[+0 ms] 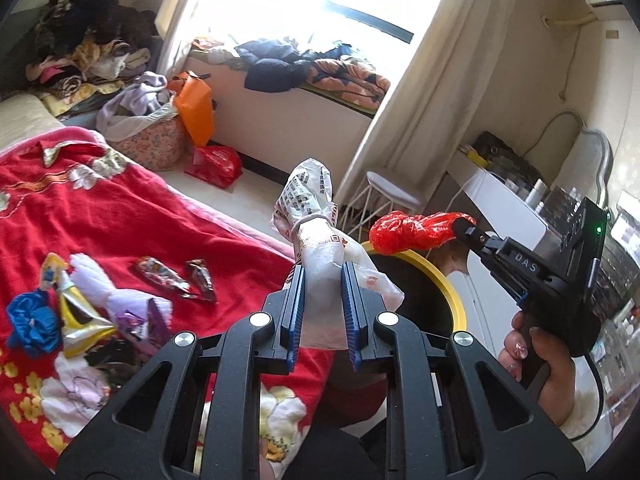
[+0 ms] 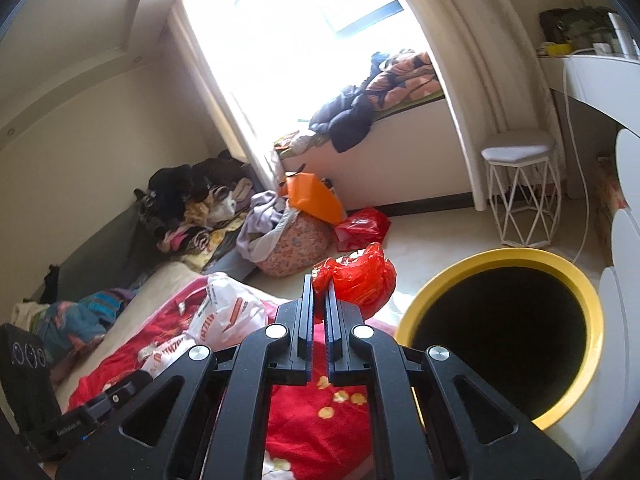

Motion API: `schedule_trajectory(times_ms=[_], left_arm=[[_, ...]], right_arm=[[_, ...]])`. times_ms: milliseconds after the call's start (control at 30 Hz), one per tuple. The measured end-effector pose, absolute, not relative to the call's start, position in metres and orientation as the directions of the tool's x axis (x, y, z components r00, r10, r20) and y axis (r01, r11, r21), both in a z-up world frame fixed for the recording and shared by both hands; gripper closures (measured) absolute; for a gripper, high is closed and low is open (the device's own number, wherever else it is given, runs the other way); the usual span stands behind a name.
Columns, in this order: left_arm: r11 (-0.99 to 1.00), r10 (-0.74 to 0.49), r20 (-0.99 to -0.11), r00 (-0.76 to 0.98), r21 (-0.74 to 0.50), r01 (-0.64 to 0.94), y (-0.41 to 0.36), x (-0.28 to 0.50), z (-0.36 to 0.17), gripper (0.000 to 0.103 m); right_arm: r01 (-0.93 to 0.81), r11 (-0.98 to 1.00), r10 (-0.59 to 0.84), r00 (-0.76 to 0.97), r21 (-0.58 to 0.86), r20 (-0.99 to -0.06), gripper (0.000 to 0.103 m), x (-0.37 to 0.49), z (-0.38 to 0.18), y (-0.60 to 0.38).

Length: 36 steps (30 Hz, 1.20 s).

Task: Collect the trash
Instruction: 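Grasp the red plastic bag with the right tool while both tools carry bags over the bin, then open the right tool over the bin while the left tool releases the white bag into it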

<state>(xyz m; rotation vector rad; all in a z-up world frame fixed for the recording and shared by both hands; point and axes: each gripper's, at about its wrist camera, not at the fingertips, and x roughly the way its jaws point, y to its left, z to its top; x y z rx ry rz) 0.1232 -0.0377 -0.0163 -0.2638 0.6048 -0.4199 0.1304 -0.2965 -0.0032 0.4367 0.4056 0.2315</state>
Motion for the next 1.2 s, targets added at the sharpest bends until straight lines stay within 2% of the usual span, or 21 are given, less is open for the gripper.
schedule_trajectory(times_ms=[567, 1200], left_arm=[[0.866, -0.501, -0.546, 0.672, -0.305, 0.397, -0.105, 0.137, -0.036, 0.090], [0.835, -0.533, -0.604, 0.593, -0.260, 0.485, -0.172, 0.156, -0.061, 0.090]], right_arm=[[0.032, 0.864, 0.178, 0.914, 0.503, -0.364, 0.098, 0.128, -0.033, -0.363], [0.150, 0.870, 0.117, 0.863, 0.470, -0.491, 0.098, 0.140, -0.067, -0.392]])
